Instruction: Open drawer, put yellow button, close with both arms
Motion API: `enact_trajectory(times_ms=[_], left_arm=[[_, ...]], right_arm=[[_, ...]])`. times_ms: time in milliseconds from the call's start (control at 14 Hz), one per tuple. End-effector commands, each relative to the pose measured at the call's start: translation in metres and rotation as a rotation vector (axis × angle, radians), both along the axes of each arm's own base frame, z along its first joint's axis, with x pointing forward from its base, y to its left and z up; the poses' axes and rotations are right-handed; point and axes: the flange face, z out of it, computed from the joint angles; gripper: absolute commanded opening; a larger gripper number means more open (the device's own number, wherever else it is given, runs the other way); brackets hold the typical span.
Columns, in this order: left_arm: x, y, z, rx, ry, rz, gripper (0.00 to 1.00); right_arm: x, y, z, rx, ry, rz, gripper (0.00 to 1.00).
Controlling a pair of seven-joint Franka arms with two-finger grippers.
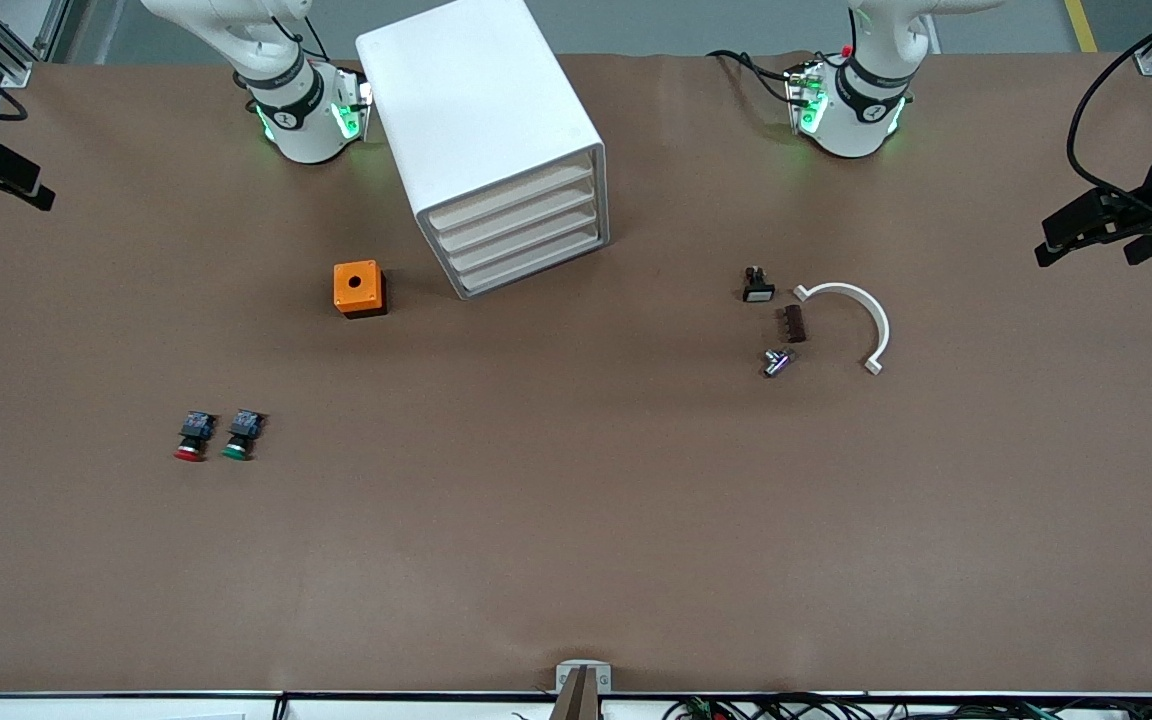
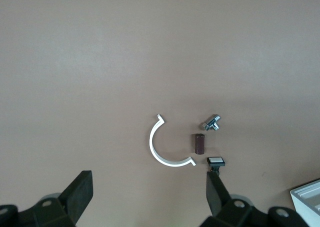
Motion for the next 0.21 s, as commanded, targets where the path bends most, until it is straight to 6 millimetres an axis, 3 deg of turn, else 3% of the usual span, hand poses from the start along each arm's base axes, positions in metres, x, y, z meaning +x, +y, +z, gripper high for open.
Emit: enact_trajectory(times_ms=[0,143], left_arm=[[0.0005,0.0005,0.0079,0.026,-0.004,-0.007,1.0],[0.001,0.0005,0.007,0.026,-0.003,-0.007,1.0]], right_arm=[[0.0031,0.0044,0.0052,0.014,-0.011,0.006,1.0],[0.0039,0.0057,0.005,0.019,-0.016,0.011,1.0]])
